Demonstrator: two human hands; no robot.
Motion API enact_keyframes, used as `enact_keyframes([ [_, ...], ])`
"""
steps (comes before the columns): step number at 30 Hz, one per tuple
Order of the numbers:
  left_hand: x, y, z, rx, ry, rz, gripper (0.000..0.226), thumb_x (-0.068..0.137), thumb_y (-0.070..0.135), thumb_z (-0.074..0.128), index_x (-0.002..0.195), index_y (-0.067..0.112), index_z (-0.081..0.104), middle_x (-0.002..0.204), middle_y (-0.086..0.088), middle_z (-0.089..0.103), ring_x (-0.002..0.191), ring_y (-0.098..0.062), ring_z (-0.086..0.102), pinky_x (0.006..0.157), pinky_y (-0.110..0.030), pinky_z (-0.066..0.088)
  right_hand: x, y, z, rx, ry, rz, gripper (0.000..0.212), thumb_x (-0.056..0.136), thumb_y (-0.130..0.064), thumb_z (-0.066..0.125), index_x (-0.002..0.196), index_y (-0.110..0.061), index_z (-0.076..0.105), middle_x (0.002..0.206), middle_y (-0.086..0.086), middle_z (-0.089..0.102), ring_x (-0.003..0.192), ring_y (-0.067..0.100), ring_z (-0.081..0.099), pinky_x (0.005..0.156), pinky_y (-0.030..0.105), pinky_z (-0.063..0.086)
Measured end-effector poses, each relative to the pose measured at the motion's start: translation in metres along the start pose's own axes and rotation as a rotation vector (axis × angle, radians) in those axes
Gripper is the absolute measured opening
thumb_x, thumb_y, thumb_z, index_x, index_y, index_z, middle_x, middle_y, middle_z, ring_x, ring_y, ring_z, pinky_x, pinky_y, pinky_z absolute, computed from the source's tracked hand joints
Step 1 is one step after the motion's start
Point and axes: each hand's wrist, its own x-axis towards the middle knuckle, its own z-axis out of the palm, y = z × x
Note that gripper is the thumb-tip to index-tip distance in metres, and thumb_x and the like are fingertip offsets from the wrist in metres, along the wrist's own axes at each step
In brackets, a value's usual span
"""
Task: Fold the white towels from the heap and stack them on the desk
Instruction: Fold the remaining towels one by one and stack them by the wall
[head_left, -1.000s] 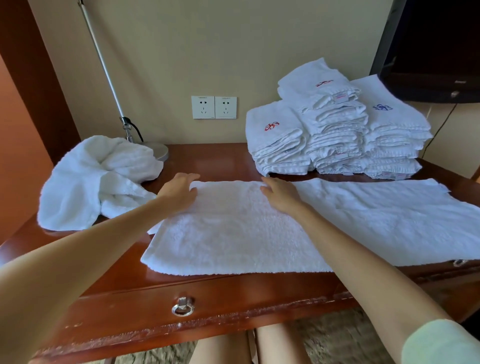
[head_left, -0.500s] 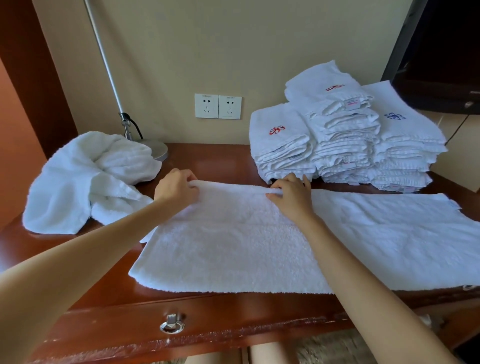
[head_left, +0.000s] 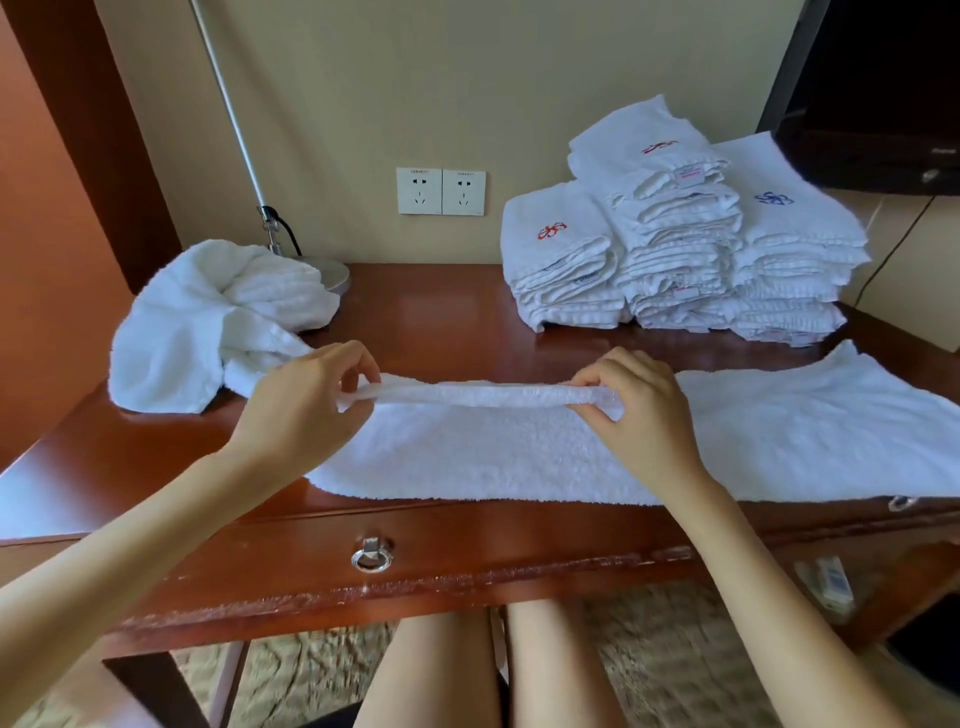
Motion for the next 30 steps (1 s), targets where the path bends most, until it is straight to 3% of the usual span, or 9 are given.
enact_keyframes([
  [3, -0.029, -0.002, -0.001, 0.058, -0.063, 0.012, 0.019, 0.078, 0.014, 0.073, 0.086, 0.026, 0.060, 0.071, 0.012, 0.055, 0.053, -0.005, 0.050, 0.044, -0.024, 0.041, -0.025, -0.009, -0.002, 0.008, -0.136, -0.023, 0.013, 0.077, -0.016, 0.079, 0.083, -0.018, 0.068, 0.084, -0.009, 0.061, 0.081, 0.012, 0.053, 0.071, 0.024, 0.043],
  [6, -0.045, -0.006, 0.003, 0.074, -0.106, 0.003, 0.025, 0.073, 0.012, 0.076, 0.086, 0.027, 0.061, 0.071, 0.014, 0.054, 0.052, -0.005, 0.046, 0.044, -0.019, 0.030, -0.041, -0.012, -0.002, 0.102, -0.195, -0.012, 0.008, 0.082, -0.028, 0.073, 0.083, -0.020, 0.069, 0.085, -0.013, 0.061, 0.080, 0.009, 0.055, 0.069, 0.026, 0.048],
  [10, -0.050, -0.009, 0.002, 0.071, -0.107, 0.064, 0.025, 0.071, 0.013, 0.079, 0.087, 0.024, 0.064, 0.075, 0.013, 0.055, 0.059, -0.012, 0.048, 0.047, -0.016, 0.026, -0.045, -0.011, -0.003, 0.149, -0.218, 0.014, 0.025, 0.086, -0.043, 0.057, 0.086, -0.023, 0.072, 0.086, -0.017, 0.061, 0.081, 0.004, 0.053, 0.068, 0.024, 0.048],
  [18, -0.048, -0.009, -0.006, 0.101, -0.010, 0.136, 0.014, 0.073, 0.018, 0.082, 0.080, 0.021, 0.071, 0.071, 0.011, 0.056, 0.061, -0.008, 0.042, 0.049, -0.012, 0.028, -0.045, -0.010, -0.005, 0.255, -0.127, 0.006, 0.023, 0.088, -0.038, 0.059, 0.085, -0.021, 0.073, 0.083, -0.015, 0.062, 0.078, 0.009, 0.056, 0.069, 0.026, 0.047],
  [20, -0.050, -0.011, -0.005, 0.075, -0.051, 0.188, 0.012, 0.080, 0.034, 0.076, 0.082, 0.025, 0.068, 0.073, 0.013, 0.057, 0.064, -0.007, 0.047, 0.050, -0.013, 0.032, -0.048, -0.009, -0.003, 0.255, -0.162, 0.011, 0.022, 0.087, -0.039, 0.060, 0.086, -0.022, 0.074, 0.084, -0.017, 0.060, 0.079, 0.006, 0.055, 0.069, 0.026, 0.047],
  [23, -0.050, -0.004, -0.002, 0.054, -0.132, 0.232, 0.043, 0.089, 0.064, 0.040, 0.083, 0.027, 0.062, 0.075, 0.014, 0.055, 0.068, -0.008, 0.050, 0.052, -0.019, 0.038, -0.056, -0.007, -0.003, 0.316, -0.227, 0.080, 0.020, 0.086, -0.040, 0.063, 0.093, -0.027, 0.076, 0.087, -0.020, 0.059, 0.086, 0.005, 0.056, 0.076, 0.024, 0.047],
  [26, -0.033, 0.017, 0.009, 0.005, -0.093, 0.259, 0.047, 0.094, 0.058, 0.033, 0.089, 0.025, 0.065, 0.084, 0.012, 0.060, 0.075, -0.010, 0.051, 0.057, -0.015, 0.034, -0.056, -0.009, -0.010, 0.359, -0.286, 0.117, 0.022, 0.088, -0.041, 0.062, 0.098, -0.029, 0.076, 0.092, -0.019, 0.061, 0.093, 0.008, 0.058, 0.083, 0.019, 0.045],
  [30, -0.003, 0.061, 0.041, -0.032, -0.209, 0.396, 0.046, 0.095, 0.053, 0.033, 0.107, 0.024, 0.067, 0.104, 0.009, 0.064, 0.091, -0.014, 0.058, 0.073, -0.029, 0.049, -0.048, 0.000, -0.023, 0.286, -0.303, 0.113, 0.032, 0.092, -0.045, 0.051, 0.101, -0.025, 0.075, 0.097, -0.021, 0.062, 0.094, 0.002, 0.058, 0.086, 0.022, 0.045],
])
